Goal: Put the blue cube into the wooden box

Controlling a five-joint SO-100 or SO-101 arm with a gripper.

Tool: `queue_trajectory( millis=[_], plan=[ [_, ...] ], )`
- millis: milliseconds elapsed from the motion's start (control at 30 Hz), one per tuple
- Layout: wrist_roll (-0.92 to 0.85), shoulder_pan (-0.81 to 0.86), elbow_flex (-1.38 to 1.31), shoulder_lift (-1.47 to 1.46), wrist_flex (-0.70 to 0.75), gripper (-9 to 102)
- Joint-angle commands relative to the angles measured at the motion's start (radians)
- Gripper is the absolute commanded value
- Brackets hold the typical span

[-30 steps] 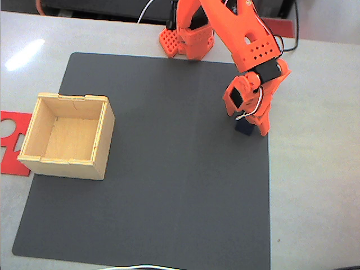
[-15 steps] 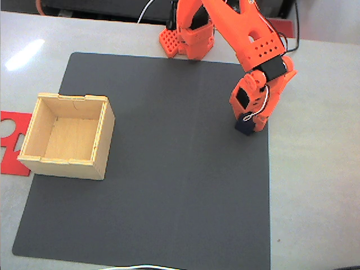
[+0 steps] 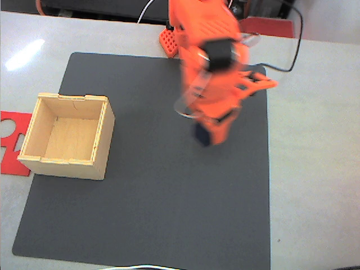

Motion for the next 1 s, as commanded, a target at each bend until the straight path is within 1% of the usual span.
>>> queue_trajectory(
  millis=[0, 100, 233, 367, 533, 733, 967],
  plan=[
    [-0.049, 0.189, -0.106, 0.123, 0.017, 0],
    [-0.069, 0.357, -0.107, 0.190, -0.015, 0],
    [-0.054, 0.554, -0.107, 0.235, -0.046, 0],
    [-0.044, 0.675, -0.098, 0.255, -0.044, 0],
    [-0.038, 0.752, -0.095, 0.250, -0.063, 0],
    [-0.035, 0.779, -0.087, 0.169, -0.202, 0],
    [0.034, 0.779, -0.095, 0.067, -0.342, 0]
  ],
)
